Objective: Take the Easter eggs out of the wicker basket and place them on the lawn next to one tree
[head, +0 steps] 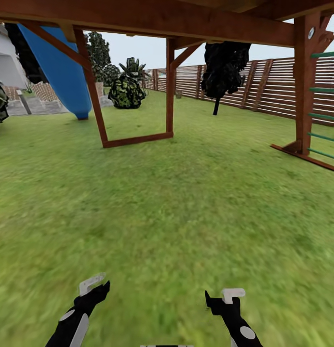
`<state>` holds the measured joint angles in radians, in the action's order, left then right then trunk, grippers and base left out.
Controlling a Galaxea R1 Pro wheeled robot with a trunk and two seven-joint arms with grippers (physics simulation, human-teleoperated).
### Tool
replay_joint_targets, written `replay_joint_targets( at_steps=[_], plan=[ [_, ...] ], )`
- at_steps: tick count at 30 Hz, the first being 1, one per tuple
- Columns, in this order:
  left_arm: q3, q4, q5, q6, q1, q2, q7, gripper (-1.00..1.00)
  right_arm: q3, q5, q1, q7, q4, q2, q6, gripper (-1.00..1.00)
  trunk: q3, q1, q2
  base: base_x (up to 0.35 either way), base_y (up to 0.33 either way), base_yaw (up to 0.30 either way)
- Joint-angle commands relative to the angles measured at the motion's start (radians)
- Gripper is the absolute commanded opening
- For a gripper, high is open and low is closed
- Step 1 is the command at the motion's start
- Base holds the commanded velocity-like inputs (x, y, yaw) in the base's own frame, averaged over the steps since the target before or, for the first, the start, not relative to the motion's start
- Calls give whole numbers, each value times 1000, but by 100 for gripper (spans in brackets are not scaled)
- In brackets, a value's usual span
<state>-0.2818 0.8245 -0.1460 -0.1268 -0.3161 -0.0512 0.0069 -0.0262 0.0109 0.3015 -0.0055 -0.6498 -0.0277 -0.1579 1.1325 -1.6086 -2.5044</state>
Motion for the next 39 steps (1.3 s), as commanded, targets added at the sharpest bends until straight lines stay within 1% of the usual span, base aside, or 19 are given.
replay_joint_targets(
  at_steps=[1, 9, 12, 39],
  plan=[
    [-2, 2, -11, -7, 0, -1, 1, 100, -1, 1, 1, -1, 1, 0, -3, 100, 0, 0, 0, 332, 0, -274],
    [-2, 2, -11, -7, 0, 0, 1, 100, -1, 1, 1, -1, 1, 0, -3, 100, -7, 0, 0, 332, 0, -272],
    [-2, 2, -11, -7, 0, 0, 1, 100, 0, 1, 1, -1, -2, 0, -3, 100, -8, 0, 0, 332, 0, -136],
    [-3, 2, -11, -7, 0, 1, 1, 100, -1, 0, 1, -2, -4, 0, -3, 100, -8, 0, 0, 332, 0, -6]
  ],
)
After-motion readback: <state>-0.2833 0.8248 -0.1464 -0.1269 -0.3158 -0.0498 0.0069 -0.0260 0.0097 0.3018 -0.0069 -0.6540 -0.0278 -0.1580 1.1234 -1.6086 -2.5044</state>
